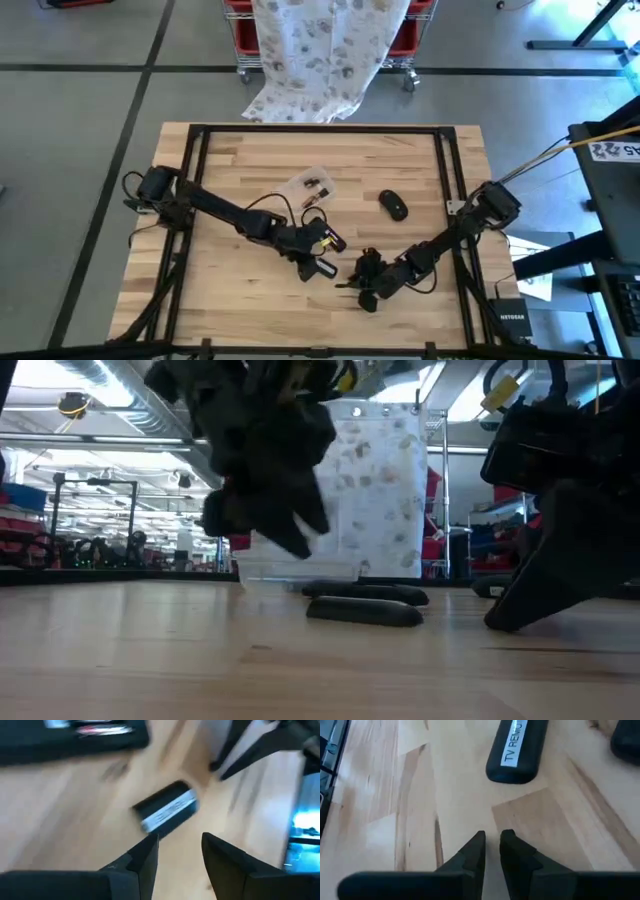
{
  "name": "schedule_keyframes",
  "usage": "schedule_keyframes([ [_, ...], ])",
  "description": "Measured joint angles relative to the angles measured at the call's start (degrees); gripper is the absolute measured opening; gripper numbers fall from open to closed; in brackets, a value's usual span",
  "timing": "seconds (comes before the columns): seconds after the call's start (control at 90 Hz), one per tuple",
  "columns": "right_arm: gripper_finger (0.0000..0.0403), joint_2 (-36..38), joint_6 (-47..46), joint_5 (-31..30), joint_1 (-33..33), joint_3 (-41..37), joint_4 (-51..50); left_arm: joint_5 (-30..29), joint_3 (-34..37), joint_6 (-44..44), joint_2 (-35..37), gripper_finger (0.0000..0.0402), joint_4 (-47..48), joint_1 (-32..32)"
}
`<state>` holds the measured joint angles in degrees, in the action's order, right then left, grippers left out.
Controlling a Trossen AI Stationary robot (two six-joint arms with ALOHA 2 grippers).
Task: Insert battery
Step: Close the remote lid on the remote
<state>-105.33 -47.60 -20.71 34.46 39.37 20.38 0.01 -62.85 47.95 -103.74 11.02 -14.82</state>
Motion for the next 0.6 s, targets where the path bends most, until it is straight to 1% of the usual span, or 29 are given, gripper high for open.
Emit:
schedule_keyframes([
  [0.089,0.0042,-0.56,0.94,-2.71,-0.07,0.78,-0.57,-0.83,0.0,-0.61,-1.69,0.0133,1.06,-0.86],
  [0.189,0.0042,-2.74,1.12,-5.2,-0.09,2.67,-0.28,-0.59,0.02,-3.75,-4.43,0.0133,-1.3,-1.46],
  [0.333,0.0042,-6.13,1.14,-5.19,-0.32,5.76,0.47,-0.03,-0.15,-5.81,-7.19,0.0133,-4.98,-0.96],
  [0.456,0.0042,-6.3,1.45,-4.67,-0.46,6.3,0.38,0.71,-0.15,-4.93,-8.03,0.0134,-6.72,-0.22],
  [0.6,0.0042,-6.3,1.48,-4.61,-0.51,6.34,0.2,1.16,-0.15,-5.8,-8.22,0.0145,-8.02,0.44],
])
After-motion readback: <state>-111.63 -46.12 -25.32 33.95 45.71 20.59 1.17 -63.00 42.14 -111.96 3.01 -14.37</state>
